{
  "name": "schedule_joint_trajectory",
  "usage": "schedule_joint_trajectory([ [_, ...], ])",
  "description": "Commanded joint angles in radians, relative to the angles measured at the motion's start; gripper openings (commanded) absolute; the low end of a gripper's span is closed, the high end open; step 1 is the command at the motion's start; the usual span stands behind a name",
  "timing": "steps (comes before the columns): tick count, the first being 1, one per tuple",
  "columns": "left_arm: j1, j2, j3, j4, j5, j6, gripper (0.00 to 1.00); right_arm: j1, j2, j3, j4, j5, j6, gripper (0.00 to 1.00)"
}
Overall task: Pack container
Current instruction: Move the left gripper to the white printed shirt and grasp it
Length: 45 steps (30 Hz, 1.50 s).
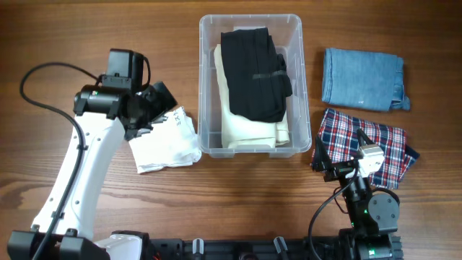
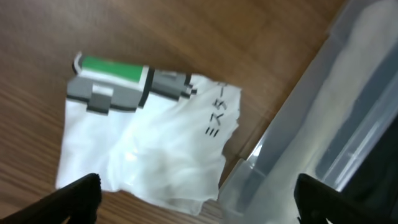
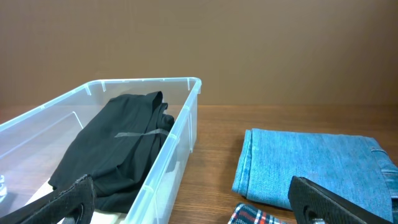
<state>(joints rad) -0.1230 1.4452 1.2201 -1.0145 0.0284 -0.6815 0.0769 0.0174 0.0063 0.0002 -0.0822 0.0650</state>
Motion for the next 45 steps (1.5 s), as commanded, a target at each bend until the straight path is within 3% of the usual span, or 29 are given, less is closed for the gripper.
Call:
schedule_joint_trajectory([
  [1, 0.003, -0.005, -0.069, -0.004, 0.061, -0.117, 1.0, -0.004, -0.007, -0.001, 0.005, -0.009, -0.01, 1.0],
  [6, 0.003, -0.005, -0.142, -0.019, 0.085, -0.347, 1.0, -0.004, -0.007, -0.001, 0.005, -0.008, -0.01, 1.0],
  [13, 0.001, -0.005, -0.28, -0.019, 0.087, -0.807, 1.0, -0.004, -0.007, -0.001, 0.005, -0.009, -0.01, 1.0],
  [19, -0.021, -0.005, -0.38, 0.012, 0.079, -1.011, 0.98, -0.004, -0.007, -0.001, 0.005, -0.009, -0.01, 1.0],
  [27, -0.068, -0.005, -0.46, 0.216, 0.017, -1.036, 0.95, -0.004, -0.007, -0.001, 0.005, -0.008, -0.01, 1.0],
  [45, -0.122, 0.011, -0.52, 0.271, -0.125, -1.067, 0.77, -0.004, -0.007, -0.001, 0.005, -0.008, -0.01, 1.0],
])
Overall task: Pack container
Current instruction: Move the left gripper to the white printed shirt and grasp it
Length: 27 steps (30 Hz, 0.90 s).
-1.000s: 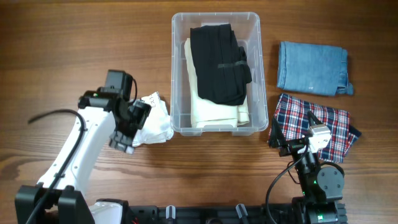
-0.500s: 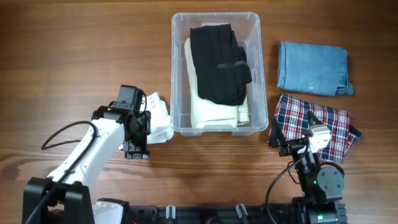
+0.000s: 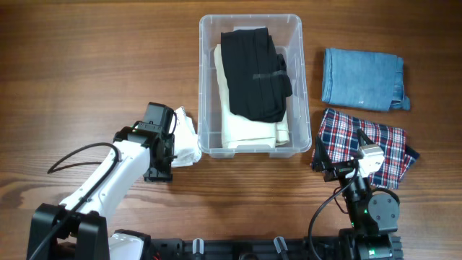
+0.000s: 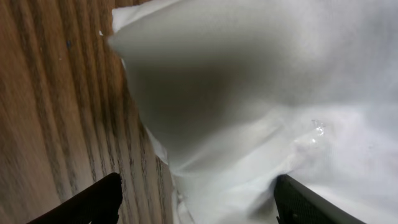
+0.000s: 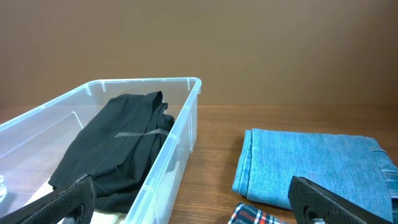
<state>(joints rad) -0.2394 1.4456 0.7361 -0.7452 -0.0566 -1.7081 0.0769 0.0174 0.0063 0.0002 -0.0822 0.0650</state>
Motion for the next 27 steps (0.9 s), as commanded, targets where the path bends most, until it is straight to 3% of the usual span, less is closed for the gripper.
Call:
schedule_joint_trajectory([
  [1, -0.006, 0.01, -0.047, 0.006, -0.04, -0.06, 0.78, -0.004, -0.007, -0.001, 0.005, -0.009, -0.01, 1.0],
  [9, -0.006, 0.01, -0.111, 0.096, -0.039, -0.081, 0.76, -0.004, -0.007, -0.001, 0.005, -0.008, -0.01, 1.0],
  [15, -0.006, 0.01, -0.111, 0.096, -0.04, -0.08, 0.46, -0.004, -0.007, -0.001, 0.005, -0.009, -0.01, 1.0],
  [21, -0.006, 0.01, -0.111, 0.095, -0.039, -0.076, 0.32, -0.004, -0.007, -0.001, 0.005, -0.008, -0.01, 1.0],
  [27, -0.006, 0.01, -0.111, 0.078, -0.039, -0.076, 0.26, -0.004, -0.007, -0.001, 0.005, -0.009, -0.011, 1.0],
])
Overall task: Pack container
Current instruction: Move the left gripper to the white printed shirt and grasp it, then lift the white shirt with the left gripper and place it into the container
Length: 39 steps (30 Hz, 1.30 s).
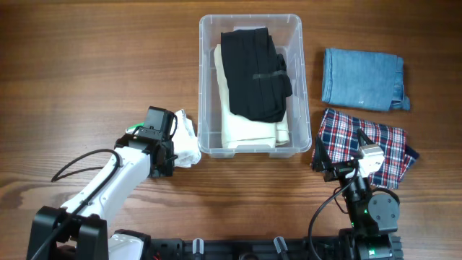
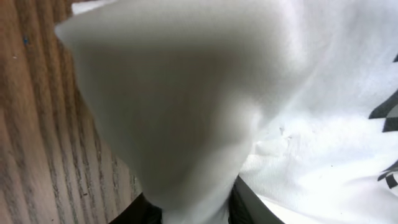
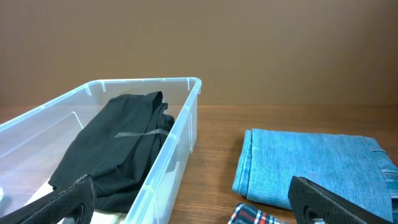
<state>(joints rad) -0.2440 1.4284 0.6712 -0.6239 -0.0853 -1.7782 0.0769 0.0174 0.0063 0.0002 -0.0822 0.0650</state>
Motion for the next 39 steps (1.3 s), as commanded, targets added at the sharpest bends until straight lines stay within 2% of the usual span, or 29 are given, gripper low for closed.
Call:
schedule_joint_trajectory([
  [1, -0.001, 0.027, -0.046, -0.045, -0.01, -0.006, 0.2, -0.004, -0.007, -0.001, 0.005, -0.008, -0.01, 1.0],
  [3, -0.001, 0.026, -0.045, -0.045, -0.009, 0.009, 0.04, -0.004, -0.007, -0.001, 0.005, -0.008, -0.01, 1.0],
  [9, 0.001, -0.006, -0.033, -0.04, -0.019, 0.108, 0.04, -0.004, -0.007, -0.001, 0.005, -0.009, -0.01, 1.0],
  [11, 0.006, -0.033, -0.023, -0.031, -0.021, 0.174, 0.04, -0.004, -0.007, -0.001, 0.005, -0.009, -0.01, 1.0],
  [14, 0.029, -0.096, 0.001, 0.011, -0.021, 0.389, 0.04, -0.004, -0.007, -0.001, 0.005, -0.008, -0.01, 1.0],
  [19, 0.068, -0.224, 0.082, 0.045, -0.021, 0.842, 0.04, -0.004, -0.007, -0.001, 0.005, -0.008, -0.01, 1.0],
  [22, 0.076, -0.309, 0.153, 0.046, -0.003, 0.973, 0.04, -0.004, -0.007, -0.001, 0.005, -0.008, -0.01, 1.0],
  [26, 0.076, -0.41, 0.246, 0.09, 0.122, 1.07, 0.04, -0.004, -0.007, -0.001, 0.005, -0.008, -0.01, 1.0],
  [29, 0.076, -0.452, 0.296, 0.111, 0.214, 1.073, 0.04, -0.004, -0.007, -0.001, 0.005, -0.008, -0.011, 1.0],
  [33, 0.06, -0.465, 0.3, 0.248, 0.446, 1.065, 0.04, -0.004, -0.007, -0.001, 0.005, -0.008, -0.01, 1.0],
  [39, -0.087, -0.417, 0.3, 0.397, 0.489, 1.065, 0.04, -0.004, -0.007, -0.001, 0.005, -0.009, -0.01, 1.0],
])
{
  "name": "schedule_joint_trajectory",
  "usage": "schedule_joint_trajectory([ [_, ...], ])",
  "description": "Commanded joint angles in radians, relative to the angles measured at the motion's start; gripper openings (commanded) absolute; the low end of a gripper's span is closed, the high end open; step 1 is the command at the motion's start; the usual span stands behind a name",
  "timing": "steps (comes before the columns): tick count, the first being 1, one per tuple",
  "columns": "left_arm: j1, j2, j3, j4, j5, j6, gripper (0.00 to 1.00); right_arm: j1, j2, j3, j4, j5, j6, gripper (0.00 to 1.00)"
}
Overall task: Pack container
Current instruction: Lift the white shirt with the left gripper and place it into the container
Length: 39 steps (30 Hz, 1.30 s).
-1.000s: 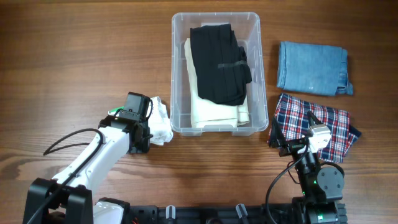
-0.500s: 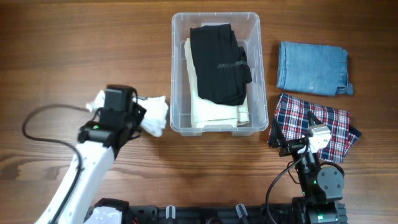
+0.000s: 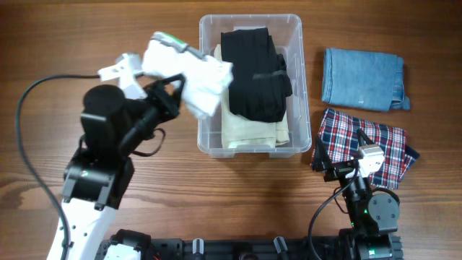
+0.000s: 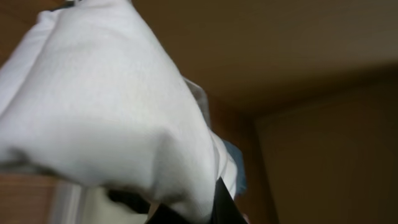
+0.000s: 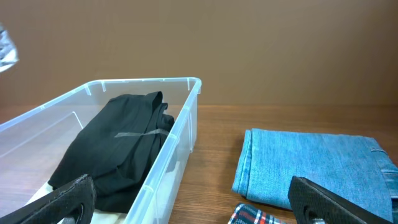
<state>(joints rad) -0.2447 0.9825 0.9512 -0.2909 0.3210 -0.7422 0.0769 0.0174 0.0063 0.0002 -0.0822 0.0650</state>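
Observation:
The clear plastic container (image 3: pixel 250 20) stands at the table's middle back, holding a cream garment (image 3: pixel 249 131) with a black garment (image 3: pixel 254 68) on top. My left gripper (image 3: pixel 173 94) is shut on a white folded garment (image 3: pixel 193 78), held in the air over the container's left rim; it fills the left wrist view (image 4: pixel 106 118). My right gripper (image 5: pixel 193 202) rests open at the front right, above the plaid cloth (image 3: pixel 382 148). Folded blue jeans (image 3: pixel 362 79) lie to the right of the container (image 5: pixel 180 130).
The left arm's black cable (image 3: pixel 32 97) loops over the left of the table. The wooden table (image 3: pixel 86 36) runs bare to the left and front of the container.
My left gripper was down on the table beside the container, shut on the white garment. Now it holds that garment lifted over the container's left rim. The right arm has not moved.
At first my left gripper hovered open above the white garment lying left of the container. Then it was low on the table, open at the garment's edge. Then it was shut on it, and now holds it raised over the container's left side.

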Motion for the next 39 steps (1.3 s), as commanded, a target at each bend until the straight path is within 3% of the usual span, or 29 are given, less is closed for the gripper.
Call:
schedule_joint_trajectory([
  [1, -0.113, 0.043, 0.02, 0.084, 0.083, 0.032, 0.04, -0.004, -0.007, -0.001, 0.005, -0.008, -0.01, 1.0],
  [10, -0.253, 0.198, 0.02, 0.231, 0.082, 0.027, 0.04, -0.004, -0.007, -0.001, 0.005, -0.008, -0.01, 1.0],
  [14, -0.275, 0.237, 0.02, 0.266, 0.036, -0.095, 0.04, -0.004, -0.007, -0.001, 0.005, -0.008, -0.01, 1.0],
  [18, -0.338, 0.241, 0.019, 0.239, -0.183, -0.311, 0.04, -0.004, -0.007, -0.001, 0.005, -0.008, -0.011, 1.0],
  [23, -0.539, 0.249, 0.019, 0.189, -0.647, -0.638, 0.04, -0.004, -0.007, -0.001, 0.005, -0.008, -0.01, 1.0],
  [28, -0.715, 0.335, 0.019, 0.214, -1.012, -0.78, 0.04, -0.004, -0.007, -0.001, 0.005, -0.009, -0.011, 1.0],
  [32, -0.725, 0.44, 0.019, 0.254, -1.054, -0.872, 0.04, -0.004, -0.007, -0.001, 0.005, -0.009, -0.011, 1.0],
  [39, -0.675, 0.539, 0.019, 0.363, -1.019, -0.859, 0.04, -0.004, -0.006, -0.001, 0.005, -0.008, -0.01, 1.0],
])
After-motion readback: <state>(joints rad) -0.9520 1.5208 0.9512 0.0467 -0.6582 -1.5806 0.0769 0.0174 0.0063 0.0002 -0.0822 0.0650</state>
